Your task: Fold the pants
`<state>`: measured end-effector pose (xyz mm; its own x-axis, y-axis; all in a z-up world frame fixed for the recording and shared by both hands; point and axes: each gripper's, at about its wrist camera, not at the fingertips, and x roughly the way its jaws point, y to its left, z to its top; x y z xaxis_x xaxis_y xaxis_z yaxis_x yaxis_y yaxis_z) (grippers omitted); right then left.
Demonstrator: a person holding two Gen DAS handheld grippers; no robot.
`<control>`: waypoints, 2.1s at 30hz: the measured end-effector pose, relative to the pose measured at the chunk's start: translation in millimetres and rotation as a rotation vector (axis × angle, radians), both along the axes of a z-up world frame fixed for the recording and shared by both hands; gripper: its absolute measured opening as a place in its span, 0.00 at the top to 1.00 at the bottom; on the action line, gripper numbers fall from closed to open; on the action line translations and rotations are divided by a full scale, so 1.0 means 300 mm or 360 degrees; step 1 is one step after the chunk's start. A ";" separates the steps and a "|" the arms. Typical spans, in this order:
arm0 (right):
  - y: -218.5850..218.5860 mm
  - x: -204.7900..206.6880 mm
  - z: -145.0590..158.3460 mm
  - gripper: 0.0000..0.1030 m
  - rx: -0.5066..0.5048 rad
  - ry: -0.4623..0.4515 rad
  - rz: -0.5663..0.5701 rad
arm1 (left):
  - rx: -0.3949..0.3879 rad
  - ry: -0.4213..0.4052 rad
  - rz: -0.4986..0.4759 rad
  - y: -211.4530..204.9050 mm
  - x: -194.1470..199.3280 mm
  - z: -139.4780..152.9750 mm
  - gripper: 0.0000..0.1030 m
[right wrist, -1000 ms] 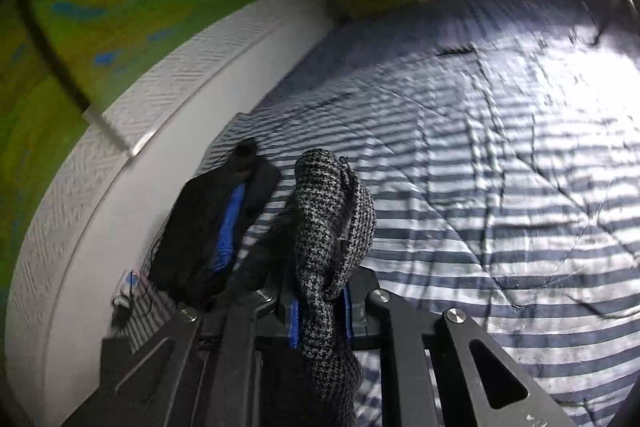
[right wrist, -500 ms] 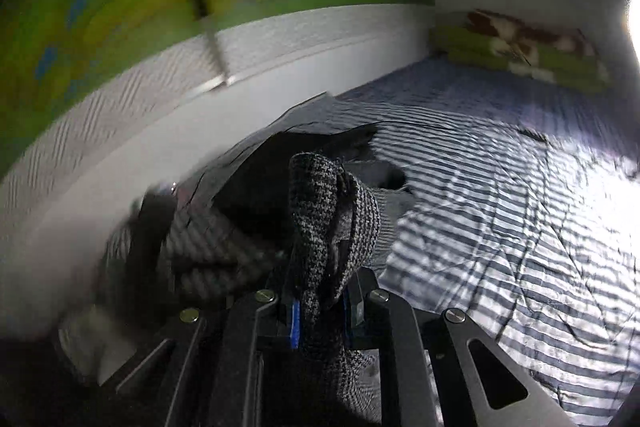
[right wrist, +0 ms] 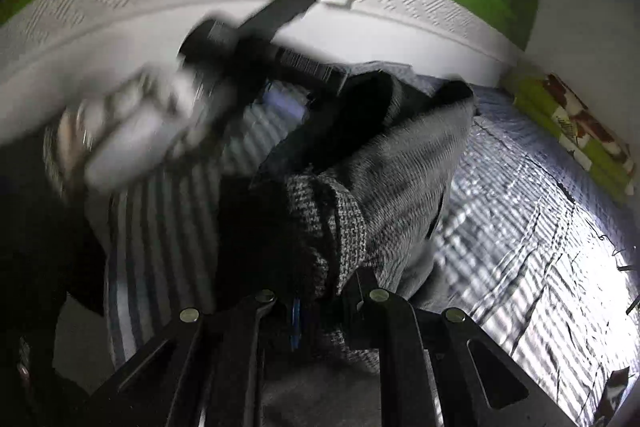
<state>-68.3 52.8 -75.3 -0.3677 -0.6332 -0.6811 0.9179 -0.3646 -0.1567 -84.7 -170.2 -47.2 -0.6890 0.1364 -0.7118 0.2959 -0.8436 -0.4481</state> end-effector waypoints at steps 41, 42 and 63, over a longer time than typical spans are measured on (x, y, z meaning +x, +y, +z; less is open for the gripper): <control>0.393 -0.512 -0.171 0.62 -0.0423 -0.1426 -0.1239 | -0.0342 -0.0081 -0.0617 0.381 0.103 0.001 0.04; 0.392 -0.520 -0.181 0.68 -0.0434 -0.1445 -0.1243 | -0.0332 -0.0077 -0.0616 0.381 0.106 0.002 0.04; 0.408 -0.615 -0.221 0.91 -0.0357 -0.1228 -0.1347 | -0.0214 -0.0001 -0.0757 0.418 0.136 0.060 0.04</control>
